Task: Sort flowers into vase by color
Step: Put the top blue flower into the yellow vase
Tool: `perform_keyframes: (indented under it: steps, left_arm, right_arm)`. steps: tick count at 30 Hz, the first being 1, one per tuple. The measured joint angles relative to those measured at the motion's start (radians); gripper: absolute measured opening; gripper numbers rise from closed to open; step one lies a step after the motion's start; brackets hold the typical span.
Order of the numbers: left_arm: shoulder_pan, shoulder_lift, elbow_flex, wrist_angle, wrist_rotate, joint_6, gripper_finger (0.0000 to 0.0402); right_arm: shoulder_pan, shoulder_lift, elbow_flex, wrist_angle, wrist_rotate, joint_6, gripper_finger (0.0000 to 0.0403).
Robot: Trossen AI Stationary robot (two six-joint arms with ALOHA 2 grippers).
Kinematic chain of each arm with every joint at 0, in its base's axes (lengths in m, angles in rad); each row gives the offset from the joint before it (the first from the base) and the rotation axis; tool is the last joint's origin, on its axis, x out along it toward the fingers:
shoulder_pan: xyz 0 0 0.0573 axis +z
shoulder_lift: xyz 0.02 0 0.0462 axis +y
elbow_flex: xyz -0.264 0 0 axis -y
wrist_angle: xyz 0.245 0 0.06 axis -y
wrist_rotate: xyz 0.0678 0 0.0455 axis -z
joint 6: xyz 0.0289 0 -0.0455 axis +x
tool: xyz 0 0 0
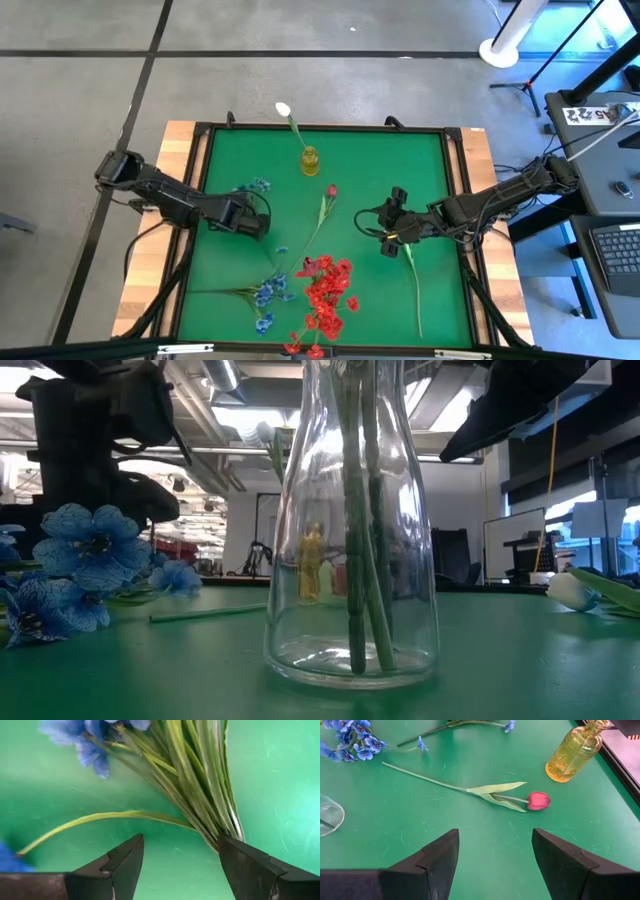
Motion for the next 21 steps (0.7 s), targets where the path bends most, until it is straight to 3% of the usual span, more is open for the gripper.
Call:
perform_keyframes:
  steps: [5, 13, 21]
  left_arm:
    - [0.039, -0.055, 0.009, -0.109, -0.034, 0.019, 0.0247]
    - [0.03, -0.109, 0.011, 0.005, -0.093, 0.022, 0.0247]
    - [0.078, -0.043, 0.011, 0.013, -0.086, -0.043, 0.0247]
  right_arm:
    - [0.0, 0.0, 0.0, 0.0, 0.0, 0.0, 0.025]
    - [0.0, 0.0, 0.0, 0.001, 0.0, 0.0, 0.025]
    - [0.0, 0.0, 0.0, 0.002, 0.0, 0.0, 0.025]
